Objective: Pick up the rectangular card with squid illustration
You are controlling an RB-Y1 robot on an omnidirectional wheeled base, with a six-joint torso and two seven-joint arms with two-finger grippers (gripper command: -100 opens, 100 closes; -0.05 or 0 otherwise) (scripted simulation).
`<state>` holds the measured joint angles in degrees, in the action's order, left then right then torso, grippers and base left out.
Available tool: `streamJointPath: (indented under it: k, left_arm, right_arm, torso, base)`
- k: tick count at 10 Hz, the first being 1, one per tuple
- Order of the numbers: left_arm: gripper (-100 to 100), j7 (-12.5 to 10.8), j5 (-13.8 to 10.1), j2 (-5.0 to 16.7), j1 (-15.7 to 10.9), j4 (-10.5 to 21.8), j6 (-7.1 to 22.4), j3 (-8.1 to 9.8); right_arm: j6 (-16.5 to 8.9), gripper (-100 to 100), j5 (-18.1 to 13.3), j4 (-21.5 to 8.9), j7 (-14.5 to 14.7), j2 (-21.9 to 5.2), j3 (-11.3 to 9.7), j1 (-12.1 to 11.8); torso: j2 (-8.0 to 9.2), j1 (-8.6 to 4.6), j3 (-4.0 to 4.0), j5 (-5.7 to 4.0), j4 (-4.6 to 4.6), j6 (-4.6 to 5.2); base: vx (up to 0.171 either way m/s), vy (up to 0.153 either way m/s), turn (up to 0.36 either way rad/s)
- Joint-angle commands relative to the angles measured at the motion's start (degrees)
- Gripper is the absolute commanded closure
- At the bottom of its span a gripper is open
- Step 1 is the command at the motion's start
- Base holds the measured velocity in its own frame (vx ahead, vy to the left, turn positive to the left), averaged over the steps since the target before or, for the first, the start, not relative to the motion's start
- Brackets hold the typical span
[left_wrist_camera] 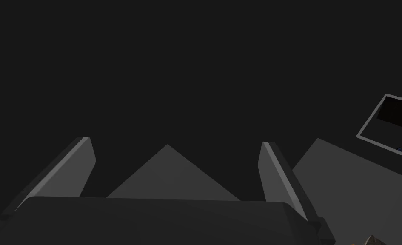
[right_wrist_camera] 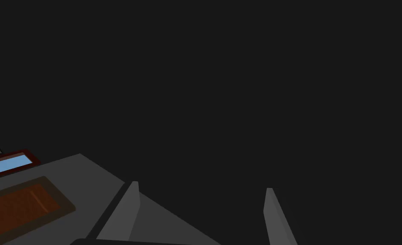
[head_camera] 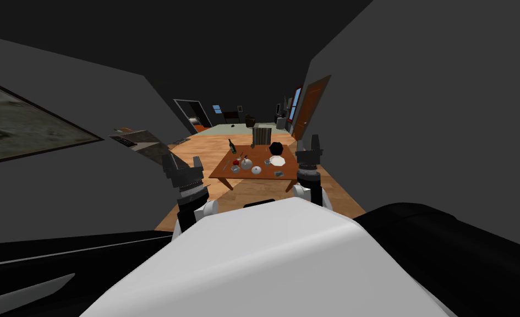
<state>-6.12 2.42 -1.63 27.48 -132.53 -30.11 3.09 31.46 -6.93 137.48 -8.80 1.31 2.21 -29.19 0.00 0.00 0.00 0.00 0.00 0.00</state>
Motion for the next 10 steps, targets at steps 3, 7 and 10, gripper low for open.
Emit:
streamJointPath:
  k: [3,7,10]
  left_arm:
    - [0,0.0,0.0,0.0,0.0,0.0,0.0,0.0]
    - [0,0.0,0.0,0.0,0.0,0.0,0.0,0.0]
    - [0,0.0,0.0,0.0,0.0,0.0,0.0,0.0]
  right_arm:
    - [-1.5,-100,-2.6,-2.3,1.5,-4.9,-1.1,0.9]
    - [-4.1,-100,-6.9,-6.1,4.0,-8.6,-3.0,2.4]
    - [-6.3,-100,-10.6,-9.2,6.2,-10.8,-4.7,3.7]
  torso:
    - [0.06,-0.01,0.03,0.0,0.01,0.0]
    - [0.14,0.04,0.08,0.01,0.03,0.0]
    - [0.21,0.04,0.12,0.0,0.04,0.0]
  base:
    - [-0.018,0.002,0.014]
    - [-0.038,0.01,0.018]
    - [-0.054,0.01,0.033]
